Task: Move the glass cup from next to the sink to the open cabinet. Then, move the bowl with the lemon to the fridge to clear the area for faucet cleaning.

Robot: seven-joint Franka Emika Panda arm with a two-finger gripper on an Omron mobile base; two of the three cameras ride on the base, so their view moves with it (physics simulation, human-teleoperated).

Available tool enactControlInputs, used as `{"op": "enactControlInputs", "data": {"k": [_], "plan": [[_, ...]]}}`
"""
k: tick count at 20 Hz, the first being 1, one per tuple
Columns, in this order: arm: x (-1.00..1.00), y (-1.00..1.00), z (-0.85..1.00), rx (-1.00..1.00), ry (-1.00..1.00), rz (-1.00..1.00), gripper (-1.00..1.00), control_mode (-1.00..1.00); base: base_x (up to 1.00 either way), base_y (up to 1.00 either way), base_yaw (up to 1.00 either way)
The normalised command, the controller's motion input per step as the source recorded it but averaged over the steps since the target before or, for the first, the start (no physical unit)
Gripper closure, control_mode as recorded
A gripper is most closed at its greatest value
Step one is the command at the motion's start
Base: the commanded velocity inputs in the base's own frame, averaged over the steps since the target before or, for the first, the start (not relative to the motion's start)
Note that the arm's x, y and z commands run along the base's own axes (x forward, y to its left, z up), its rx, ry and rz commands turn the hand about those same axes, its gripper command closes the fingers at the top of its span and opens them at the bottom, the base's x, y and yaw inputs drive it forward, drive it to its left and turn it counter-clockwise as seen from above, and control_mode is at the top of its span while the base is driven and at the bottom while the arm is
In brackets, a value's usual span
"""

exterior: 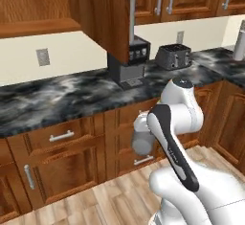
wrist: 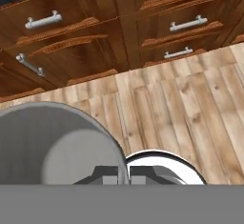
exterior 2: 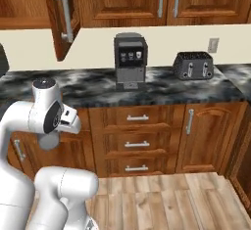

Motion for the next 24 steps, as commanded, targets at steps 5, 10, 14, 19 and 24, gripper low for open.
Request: {"op": "enactControlInputs", "data": {"k": [5, 10, 14, 19, 24], "plan": [[0.00, 0.00, 0.00, 0.00, 0.00, 0.00, 1.00, 1.00, 0.04, 1.00, 0.28], [0.00, 0.00, 0.00, 0.00, 0.00, 0.00, 1.00, 1.00, 0.12, 0.96, 0.36], [0.00, 0.00, 0.00, 0.00, 0.00, 0.00, 1.00, 1.00, 0.79, 0.74, 0.13], [0.00, 0.00, 0.00, 0.00, 0.00, 0.00, 1.00, 1.00, 1.00, 0.46, -0.02], [0.00, 0.00, 0.00, 0.00, 0.00, 0.00, 1.00, 1.00, 0.99, 0.37, -0.16]]}}
